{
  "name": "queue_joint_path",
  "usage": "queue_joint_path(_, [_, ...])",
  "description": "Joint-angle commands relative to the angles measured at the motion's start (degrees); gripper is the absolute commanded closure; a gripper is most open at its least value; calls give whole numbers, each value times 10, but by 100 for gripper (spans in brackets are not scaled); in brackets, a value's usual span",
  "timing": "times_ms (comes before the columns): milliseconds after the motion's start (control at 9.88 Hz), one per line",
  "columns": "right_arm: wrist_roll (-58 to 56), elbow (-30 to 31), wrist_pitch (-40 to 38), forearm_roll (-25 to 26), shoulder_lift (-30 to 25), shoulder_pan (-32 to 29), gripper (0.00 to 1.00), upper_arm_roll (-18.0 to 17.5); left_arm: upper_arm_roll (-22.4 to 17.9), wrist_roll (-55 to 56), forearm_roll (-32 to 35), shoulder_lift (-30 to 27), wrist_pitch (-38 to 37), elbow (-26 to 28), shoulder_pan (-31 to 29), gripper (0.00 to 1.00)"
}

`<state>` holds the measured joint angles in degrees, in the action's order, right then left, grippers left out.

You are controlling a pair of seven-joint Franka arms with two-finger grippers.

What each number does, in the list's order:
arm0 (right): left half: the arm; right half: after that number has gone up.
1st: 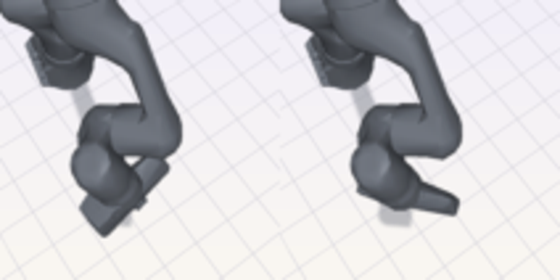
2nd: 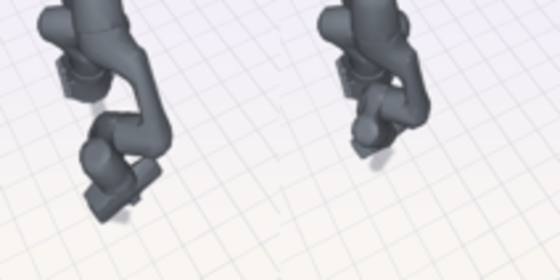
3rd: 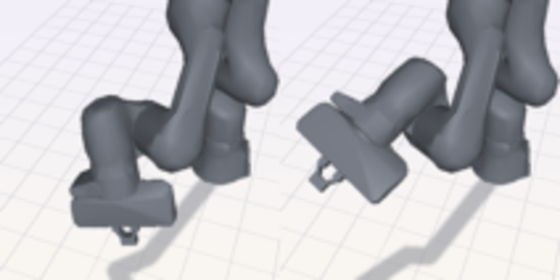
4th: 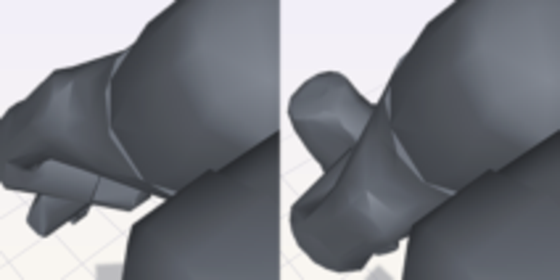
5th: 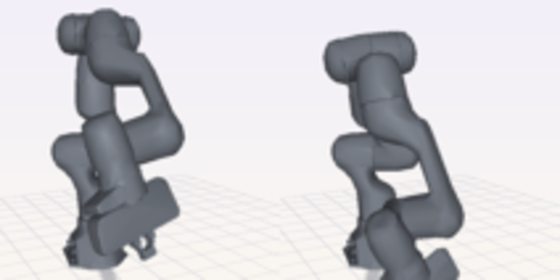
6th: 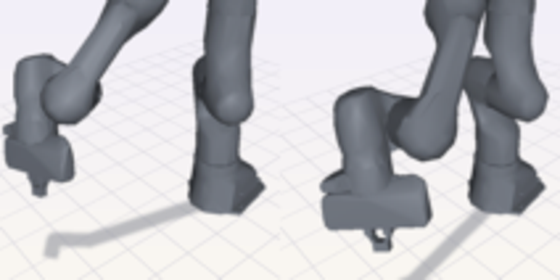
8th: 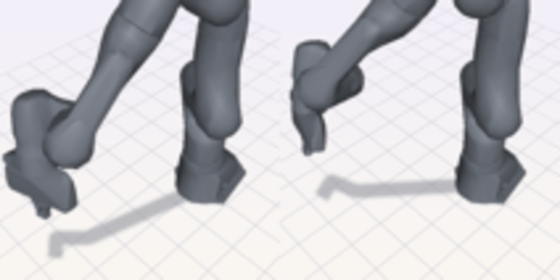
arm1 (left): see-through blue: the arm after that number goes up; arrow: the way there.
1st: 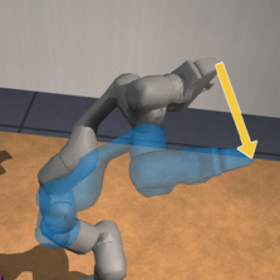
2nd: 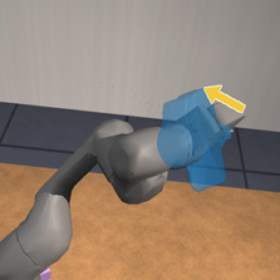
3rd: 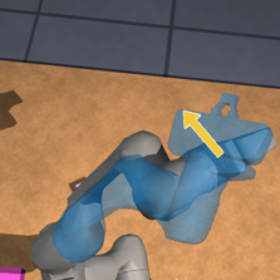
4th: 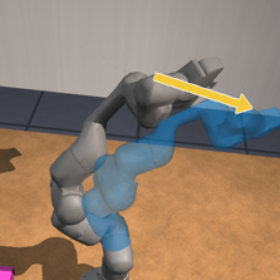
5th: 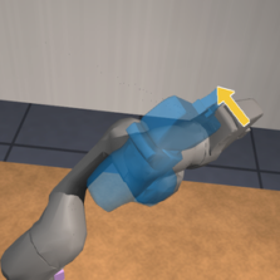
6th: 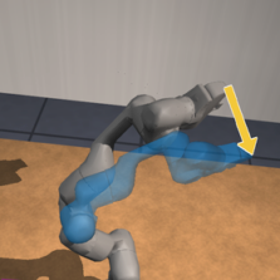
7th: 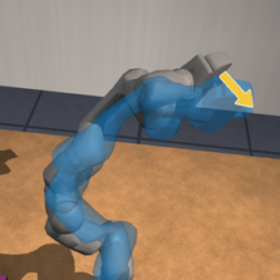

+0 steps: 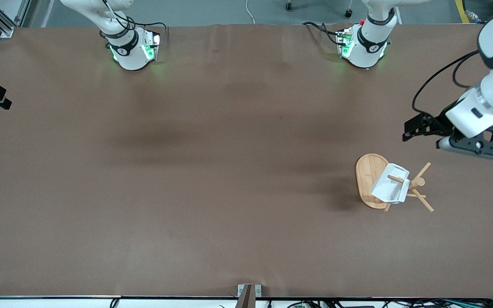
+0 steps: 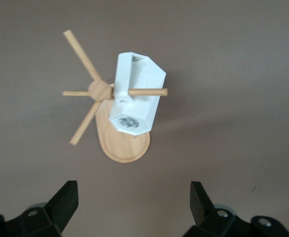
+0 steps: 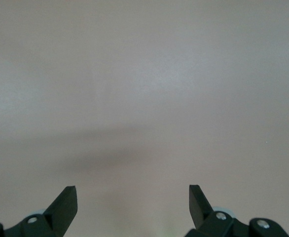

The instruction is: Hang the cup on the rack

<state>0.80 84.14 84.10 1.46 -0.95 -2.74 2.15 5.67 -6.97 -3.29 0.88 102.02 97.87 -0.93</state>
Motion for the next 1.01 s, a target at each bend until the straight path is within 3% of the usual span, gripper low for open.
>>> queue_joint_path(0, [-1, -8, -2, 6, 3, 0, 0, 0, -5, -14, 23, -24, -16, 2, -33, 0])
queue_joint_path(405, [-2, -8, -2, 6, 3, -2, 0, 0, -7, 39, 24, -67, -111, 1, -27, 0])
queue_joint_path(607, [-3, -8, -3, 6, 3, -2, 0, 0, -6, 98, 25, -92, -121, 18, -13, 0])
queue_joint_path(911, [-3, -8, -3, 6, 3, -2, 0, 0, 1, 91, 43, -105, -133, 16, -13, 0])
